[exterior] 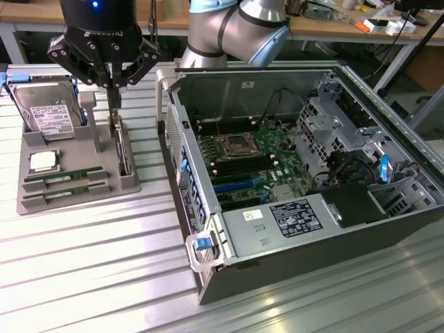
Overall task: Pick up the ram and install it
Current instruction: 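Reach for the ram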
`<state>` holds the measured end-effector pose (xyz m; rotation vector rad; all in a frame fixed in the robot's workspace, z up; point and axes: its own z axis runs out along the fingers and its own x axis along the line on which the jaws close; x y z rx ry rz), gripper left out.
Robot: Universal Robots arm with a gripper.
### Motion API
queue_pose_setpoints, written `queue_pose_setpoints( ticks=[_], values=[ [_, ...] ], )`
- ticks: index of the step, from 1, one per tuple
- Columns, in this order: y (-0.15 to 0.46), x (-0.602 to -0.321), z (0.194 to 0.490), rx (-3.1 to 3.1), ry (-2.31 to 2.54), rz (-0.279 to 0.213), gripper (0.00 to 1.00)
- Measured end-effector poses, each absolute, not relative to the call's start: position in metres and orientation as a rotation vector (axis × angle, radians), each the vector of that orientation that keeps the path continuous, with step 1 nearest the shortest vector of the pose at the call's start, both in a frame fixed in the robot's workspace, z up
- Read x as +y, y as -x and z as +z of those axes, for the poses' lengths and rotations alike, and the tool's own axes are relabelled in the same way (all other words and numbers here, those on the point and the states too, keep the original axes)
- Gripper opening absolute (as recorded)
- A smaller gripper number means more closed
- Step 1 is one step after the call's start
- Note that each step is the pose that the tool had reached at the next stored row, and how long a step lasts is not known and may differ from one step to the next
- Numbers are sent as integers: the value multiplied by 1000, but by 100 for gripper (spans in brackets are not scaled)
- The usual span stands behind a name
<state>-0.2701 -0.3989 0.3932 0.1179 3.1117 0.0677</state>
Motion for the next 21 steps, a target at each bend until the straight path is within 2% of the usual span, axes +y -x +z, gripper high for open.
queue_pose_setpoints(
  ticks=[21],
  values=[
    [317, -399, 393, 3112, -118, 68, 11]
  ],
)
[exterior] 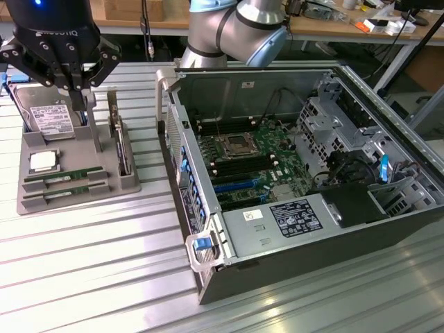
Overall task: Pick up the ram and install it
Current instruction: 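Reach for the ram, then pick up the ram and move it above insertion slot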
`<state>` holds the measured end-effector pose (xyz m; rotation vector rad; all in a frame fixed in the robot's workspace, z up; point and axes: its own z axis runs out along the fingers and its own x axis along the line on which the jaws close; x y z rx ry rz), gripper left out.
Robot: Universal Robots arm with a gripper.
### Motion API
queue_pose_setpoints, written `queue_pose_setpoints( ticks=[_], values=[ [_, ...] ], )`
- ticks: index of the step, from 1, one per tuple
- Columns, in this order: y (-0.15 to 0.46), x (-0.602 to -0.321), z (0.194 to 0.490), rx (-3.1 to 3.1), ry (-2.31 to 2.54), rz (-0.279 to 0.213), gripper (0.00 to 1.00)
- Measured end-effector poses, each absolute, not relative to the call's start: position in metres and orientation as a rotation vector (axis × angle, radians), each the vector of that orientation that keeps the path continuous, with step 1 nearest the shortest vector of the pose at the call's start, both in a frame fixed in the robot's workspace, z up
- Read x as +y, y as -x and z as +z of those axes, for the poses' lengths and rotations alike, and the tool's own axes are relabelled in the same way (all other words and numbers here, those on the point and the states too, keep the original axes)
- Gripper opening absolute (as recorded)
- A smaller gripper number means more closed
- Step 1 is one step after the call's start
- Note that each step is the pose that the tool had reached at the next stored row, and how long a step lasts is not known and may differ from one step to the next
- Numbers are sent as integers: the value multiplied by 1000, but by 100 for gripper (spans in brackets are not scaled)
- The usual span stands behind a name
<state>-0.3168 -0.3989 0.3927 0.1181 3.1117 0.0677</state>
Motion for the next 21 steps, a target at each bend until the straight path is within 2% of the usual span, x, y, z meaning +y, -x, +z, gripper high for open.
queue_pose_setpoints(
  ticks=[21],
  values=[
    [335, -399, 392, 3112, -108, 68, 11]
  ],
)
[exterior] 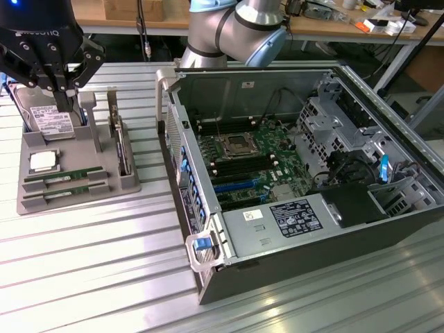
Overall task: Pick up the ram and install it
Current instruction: 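Pick up the ram and move it above insertion slot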
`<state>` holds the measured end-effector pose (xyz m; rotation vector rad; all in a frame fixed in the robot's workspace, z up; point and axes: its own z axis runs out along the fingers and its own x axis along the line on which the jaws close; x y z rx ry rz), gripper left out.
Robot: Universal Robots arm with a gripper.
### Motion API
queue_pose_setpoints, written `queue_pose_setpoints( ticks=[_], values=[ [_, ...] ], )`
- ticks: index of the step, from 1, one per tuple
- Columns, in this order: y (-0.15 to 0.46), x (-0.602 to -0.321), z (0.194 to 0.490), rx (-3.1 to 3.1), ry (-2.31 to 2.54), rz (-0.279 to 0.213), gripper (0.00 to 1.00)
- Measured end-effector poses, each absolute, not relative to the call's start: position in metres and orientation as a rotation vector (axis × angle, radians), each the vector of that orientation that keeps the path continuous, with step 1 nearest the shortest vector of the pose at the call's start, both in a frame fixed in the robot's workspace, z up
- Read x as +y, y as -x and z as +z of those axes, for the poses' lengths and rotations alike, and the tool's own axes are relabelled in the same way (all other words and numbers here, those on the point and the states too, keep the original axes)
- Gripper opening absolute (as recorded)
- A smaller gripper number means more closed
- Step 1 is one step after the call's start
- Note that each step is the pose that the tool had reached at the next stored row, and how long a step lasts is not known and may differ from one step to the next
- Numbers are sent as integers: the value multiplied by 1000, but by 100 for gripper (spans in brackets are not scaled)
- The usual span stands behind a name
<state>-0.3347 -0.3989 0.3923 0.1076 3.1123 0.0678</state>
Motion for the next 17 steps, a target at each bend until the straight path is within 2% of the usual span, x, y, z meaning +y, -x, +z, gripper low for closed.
queue_pose_setpoints(
  ticks=[17],
  values=[
    [335, -399, 392, 3088, 464, 74, 11]
  ],
)
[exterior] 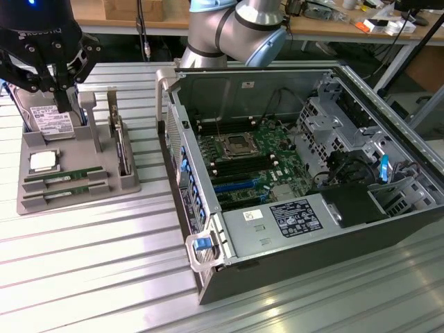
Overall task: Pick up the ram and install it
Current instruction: 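Pick up the ram and move it above insertion slot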
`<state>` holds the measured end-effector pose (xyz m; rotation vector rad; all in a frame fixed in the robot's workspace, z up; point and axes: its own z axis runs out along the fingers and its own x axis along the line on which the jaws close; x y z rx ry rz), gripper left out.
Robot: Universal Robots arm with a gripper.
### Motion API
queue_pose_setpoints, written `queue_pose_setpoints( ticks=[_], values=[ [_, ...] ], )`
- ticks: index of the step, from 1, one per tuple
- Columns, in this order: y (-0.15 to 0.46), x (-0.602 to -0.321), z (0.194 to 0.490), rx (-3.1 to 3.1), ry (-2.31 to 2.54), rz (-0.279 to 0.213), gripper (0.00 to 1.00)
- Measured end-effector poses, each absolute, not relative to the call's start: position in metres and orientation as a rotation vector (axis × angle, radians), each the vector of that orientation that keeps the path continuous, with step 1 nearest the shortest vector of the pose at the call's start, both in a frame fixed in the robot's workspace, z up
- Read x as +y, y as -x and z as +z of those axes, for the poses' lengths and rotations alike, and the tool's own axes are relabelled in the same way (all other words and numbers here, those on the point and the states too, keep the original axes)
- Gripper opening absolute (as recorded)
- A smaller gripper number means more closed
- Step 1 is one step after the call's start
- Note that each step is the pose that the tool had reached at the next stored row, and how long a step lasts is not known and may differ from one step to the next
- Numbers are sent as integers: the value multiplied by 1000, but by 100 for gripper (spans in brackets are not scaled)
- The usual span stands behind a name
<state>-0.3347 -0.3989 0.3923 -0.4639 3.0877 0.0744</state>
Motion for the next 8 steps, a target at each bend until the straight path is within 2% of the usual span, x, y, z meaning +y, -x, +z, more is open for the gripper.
queue_pose_setpoints(
  ticks=[8],
  values=[
    [335, -399, 392, 3046, 703, 76, 11]
  ],
)
